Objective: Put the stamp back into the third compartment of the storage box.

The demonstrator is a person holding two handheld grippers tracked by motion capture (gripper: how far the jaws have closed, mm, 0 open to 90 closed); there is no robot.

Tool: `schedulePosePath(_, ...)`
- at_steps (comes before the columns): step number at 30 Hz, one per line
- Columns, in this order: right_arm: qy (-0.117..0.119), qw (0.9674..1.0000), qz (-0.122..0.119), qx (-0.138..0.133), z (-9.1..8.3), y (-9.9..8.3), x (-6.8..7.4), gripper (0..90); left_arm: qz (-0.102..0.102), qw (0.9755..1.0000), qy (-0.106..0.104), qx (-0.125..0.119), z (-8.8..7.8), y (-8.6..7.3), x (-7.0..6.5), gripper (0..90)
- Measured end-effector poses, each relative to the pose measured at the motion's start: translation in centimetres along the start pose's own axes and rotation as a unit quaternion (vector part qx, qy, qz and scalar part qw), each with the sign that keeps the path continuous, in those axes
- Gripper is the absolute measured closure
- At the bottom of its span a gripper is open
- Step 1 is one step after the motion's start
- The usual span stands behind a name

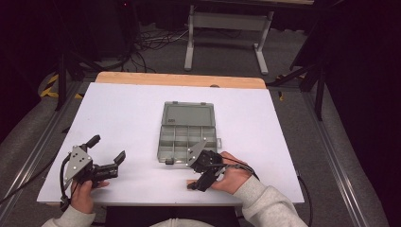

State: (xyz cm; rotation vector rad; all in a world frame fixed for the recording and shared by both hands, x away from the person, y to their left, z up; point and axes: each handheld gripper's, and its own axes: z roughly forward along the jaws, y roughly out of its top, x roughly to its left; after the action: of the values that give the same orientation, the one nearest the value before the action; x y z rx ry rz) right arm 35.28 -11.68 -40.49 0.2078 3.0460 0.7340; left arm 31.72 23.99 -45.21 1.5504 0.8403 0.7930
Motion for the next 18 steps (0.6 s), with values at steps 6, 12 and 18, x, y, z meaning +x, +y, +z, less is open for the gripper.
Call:
schedulePosePath(6,-0.001,0.9999,0.004,0.016,0.4,0.0,0.1,32.6,0.000,1.0000,0.000,0.000,0.0,0.0,0.0,0.7)
schedulePosePath(12,0.002,0.9997,0.005,0.024,0.8,0.0,0.1,33.3,0.000,1.0000,0.000,-0.001,0.0,0.0,0.0,0.7)
schedulePosePath(18,0.007,0.9996,0.001,0.026,1.2,-0.1,0.2,33.9,0.000,1.0000,0.000,0.000,0.0,0.0,0.0,0.7)
